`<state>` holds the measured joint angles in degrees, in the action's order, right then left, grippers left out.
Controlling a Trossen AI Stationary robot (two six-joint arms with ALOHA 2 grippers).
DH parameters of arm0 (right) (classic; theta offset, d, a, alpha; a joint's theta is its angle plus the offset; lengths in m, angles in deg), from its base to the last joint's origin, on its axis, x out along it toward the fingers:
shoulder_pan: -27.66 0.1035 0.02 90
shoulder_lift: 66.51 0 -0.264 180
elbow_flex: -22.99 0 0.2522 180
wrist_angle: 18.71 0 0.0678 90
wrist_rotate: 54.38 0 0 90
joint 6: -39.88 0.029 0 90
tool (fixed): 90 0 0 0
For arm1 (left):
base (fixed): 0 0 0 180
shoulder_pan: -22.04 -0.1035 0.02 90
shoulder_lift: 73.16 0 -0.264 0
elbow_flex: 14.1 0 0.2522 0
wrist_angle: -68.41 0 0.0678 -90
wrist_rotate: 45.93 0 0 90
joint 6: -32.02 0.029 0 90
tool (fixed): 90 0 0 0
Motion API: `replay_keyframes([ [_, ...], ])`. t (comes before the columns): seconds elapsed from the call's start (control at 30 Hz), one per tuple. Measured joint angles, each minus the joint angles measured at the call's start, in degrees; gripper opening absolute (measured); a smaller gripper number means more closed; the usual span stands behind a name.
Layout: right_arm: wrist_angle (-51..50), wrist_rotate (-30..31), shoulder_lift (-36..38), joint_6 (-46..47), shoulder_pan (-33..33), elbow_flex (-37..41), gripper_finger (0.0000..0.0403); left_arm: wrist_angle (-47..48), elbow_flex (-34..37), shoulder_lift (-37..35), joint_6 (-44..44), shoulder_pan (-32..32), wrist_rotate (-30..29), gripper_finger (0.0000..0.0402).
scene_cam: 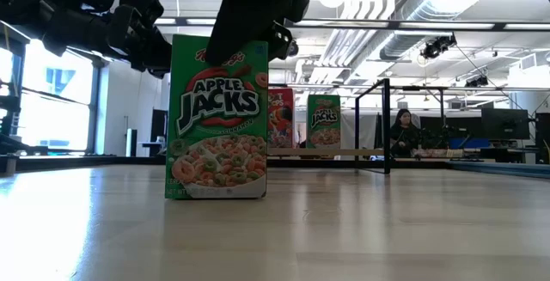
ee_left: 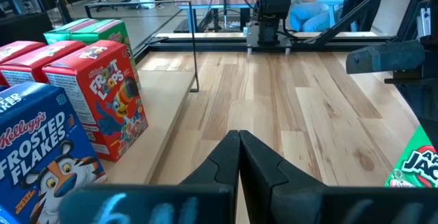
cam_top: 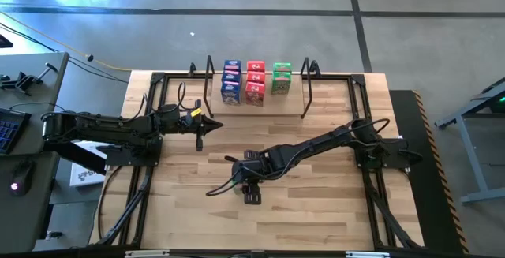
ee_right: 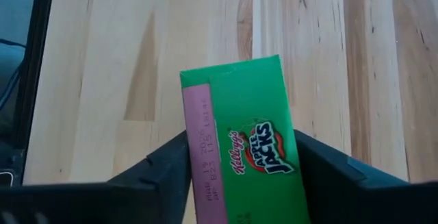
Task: Stack cereal on shelf
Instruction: Put the green cereal box on the shelf aligned with the other green cereal box
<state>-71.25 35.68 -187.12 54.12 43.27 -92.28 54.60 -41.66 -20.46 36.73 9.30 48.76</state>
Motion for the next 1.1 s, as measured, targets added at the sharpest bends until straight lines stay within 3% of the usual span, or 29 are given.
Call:
replay_keyframes([
  [0.2, 0.0, -0.87, 0.0, -0.74, 0.0, 0.0, 0.0178, 0.15, 0.0, 0.0, 0.0, 0.0, 0.0, 0.0],
  [0.43, -1.37, -2.08, 1.74, -0.77, -0.26, 0.0, 0.0173, 1.38, 0.02, 0.0, 0.42, 0.0, -0.7, 0.0001],
  [0.63, -7.88, 2.85, 8.91, -3.28, -2.25, 0.0, 0.0173, 1.47, 0.02, 0.0, 0.44, 0.0, -0.72, 0.0],
  [0.83, -19.93, 8.77, 18.23, -8.88, -8.75, -0.1, 0.0173, 1.73, 0.02, 0.0, 0.44, 0.0, -0.74, 0.0001],
  [1.1, -29.29, 8.93, 22.8, -22.82, -22.95, 0.14, 0.0173, 1.7, 0.04, 0.0, 0.44, 0.0, -0.79, 0.0001],
])
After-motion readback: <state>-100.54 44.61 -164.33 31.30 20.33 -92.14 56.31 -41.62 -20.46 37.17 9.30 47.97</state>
